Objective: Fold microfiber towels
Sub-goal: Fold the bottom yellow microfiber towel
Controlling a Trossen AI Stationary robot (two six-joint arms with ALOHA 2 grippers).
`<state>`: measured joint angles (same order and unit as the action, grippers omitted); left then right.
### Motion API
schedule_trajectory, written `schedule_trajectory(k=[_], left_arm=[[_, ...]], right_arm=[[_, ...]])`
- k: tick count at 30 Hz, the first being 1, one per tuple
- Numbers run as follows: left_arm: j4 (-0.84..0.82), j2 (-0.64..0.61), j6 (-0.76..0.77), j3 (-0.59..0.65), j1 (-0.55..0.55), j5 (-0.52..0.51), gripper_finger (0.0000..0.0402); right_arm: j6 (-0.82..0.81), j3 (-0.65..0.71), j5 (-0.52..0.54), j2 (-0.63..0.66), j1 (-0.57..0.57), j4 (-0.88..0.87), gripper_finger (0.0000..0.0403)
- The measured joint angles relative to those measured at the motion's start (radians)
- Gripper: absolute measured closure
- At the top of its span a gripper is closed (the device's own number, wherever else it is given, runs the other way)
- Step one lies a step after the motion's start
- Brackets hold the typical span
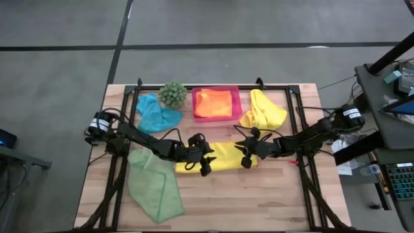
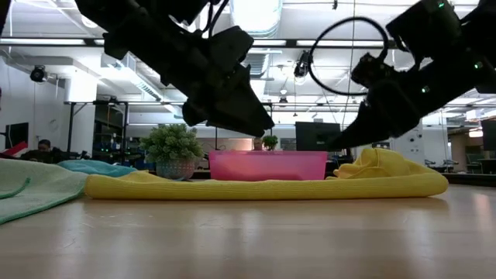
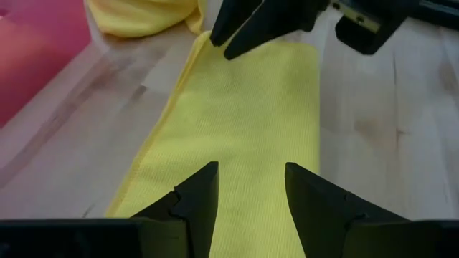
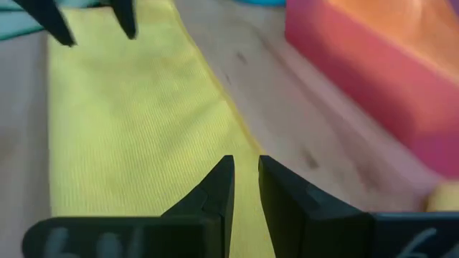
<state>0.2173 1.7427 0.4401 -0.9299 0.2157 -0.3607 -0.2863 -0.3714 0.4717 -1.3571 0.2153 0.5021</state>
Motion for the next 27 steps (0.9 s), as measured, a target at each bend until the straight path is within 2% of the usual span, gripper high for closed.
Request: schedule_trajectory(k=[6,27], left_arm=[[0.001,0.000,0.024,0.002,0.001,0.000,0.0256],[0.000,0.005,0.020,0.003,0.000,-0.005,0.0256]], right_arm=[[-0.110,-0.001,0.000,-0.034,0.000,0.004,0.0346],[-0.125,-0.002,-0.001,-0.008,0.000,-0.002,0.0346]])
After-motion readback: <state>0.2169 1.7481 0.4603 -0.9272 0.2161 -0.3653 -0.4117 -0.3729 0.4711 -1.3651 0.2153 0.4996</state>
